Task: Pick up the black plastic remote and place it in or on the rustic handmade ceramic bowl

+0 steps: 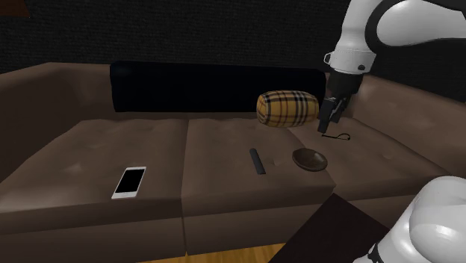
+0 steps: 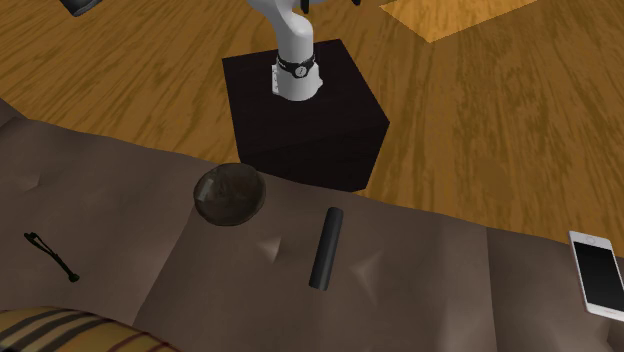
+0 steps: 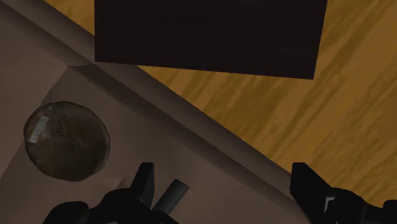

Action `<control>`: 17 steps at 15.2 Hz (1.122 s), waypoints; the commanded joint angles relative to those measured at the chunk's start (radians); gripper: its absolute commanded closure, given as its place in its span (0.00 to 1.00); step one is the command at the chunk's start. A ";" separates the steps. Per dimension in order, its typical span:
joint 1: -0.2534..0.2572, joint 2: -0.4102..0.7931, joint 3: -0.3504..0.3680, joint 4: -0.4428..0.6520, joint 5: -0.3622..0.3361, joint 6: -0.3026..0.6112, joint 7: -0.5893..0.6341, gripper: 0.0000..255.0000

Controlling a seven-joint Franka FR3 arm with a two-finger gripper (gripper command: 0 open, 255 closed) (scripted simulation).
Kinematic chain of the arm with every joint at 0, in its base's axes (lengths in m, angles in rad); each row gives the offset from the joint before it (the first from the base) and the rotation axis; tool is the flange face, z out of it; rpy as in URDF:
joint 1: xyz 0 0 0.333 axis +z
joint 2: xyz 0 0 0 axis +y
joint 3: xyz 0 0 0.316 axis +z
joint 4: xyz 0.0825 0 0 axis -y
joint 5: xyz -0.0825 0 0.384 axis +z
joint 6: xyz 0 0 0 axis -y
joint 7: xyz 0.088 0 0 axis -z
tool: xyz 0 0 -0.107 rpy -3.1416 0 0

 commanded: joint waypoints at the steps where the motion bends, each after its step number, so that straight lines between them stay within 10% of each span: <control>1: 0.000 0.000 0.000 0.000 0.000 0.000 0.000 0.00; 17: -0.074 0.595 0.008 0.106 0.046 0.403 0.208 0.00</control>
